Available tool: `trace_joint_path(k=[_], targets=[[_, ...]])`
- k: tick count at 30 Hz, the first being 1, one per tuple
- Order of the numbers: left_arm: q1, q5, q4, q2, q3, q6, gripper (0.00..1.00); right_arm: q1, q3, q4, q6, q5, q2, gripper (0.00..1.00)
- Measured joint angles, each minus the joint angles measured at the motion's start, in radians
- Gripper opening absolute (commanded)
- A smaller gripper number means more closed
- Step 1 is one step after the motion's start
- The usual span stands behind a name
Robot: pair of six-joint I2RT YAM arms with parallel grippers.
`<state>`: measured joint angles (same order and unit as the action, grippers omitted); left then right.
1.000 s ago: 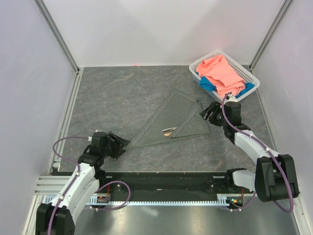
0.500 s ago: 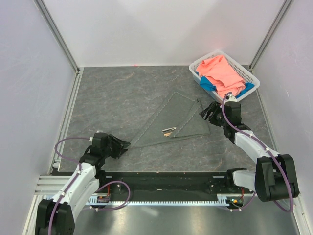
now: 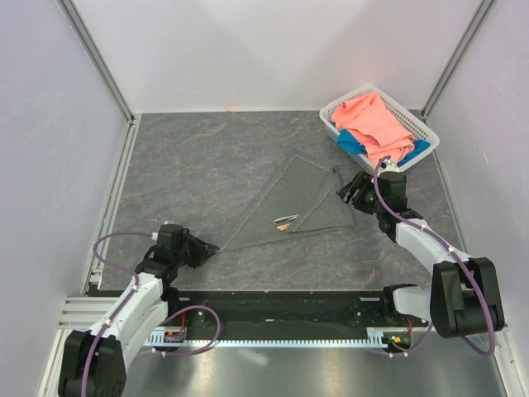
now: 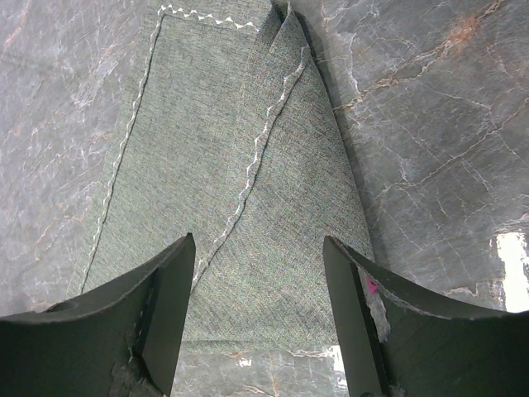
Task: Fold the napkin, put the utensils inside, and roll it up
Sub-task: Fold the napkin
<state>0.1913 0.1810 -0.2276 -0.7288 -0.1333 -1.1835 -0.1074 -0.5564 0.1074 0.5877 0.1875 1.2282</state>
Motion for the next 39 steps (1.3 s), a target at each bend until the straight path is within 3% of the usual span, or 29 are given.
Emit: trace_joint_path(k=[6, 9, 15, 26, 39], targets=[[0.000, 0.006, 0.052, -0.053, -0.002, 0.054, 0.12, 0.000, 0.000, 0.003, -0.001, 0.000, 0.002, 0.72], [0.000, 0.021, 0.100, -0.104, -0.012, 0.114, 0.02, 0.000, 0.000, 0.004, -0.002, 0.002, 0.006, 0.72], [0.000, 0.077, 0.157, -0.256, -0.091, 0.254, 0.02, 0.000, 0.000, 0.003, -0.010, 0.004, 0.012, 0.72], [0.024, 0.155, 0.191, -0.260, -0.284, 0.351, 0.02, 0.000, 0.000, -0.001, -0.016, 0.007, 0.012, 0.72], [0.307, 0.195, 0.379, -0.633, -0.641, 0.363, 0.02, 0.000, 0.000, -0.003, -0.016, 0.006, 0.003, 0.72]])
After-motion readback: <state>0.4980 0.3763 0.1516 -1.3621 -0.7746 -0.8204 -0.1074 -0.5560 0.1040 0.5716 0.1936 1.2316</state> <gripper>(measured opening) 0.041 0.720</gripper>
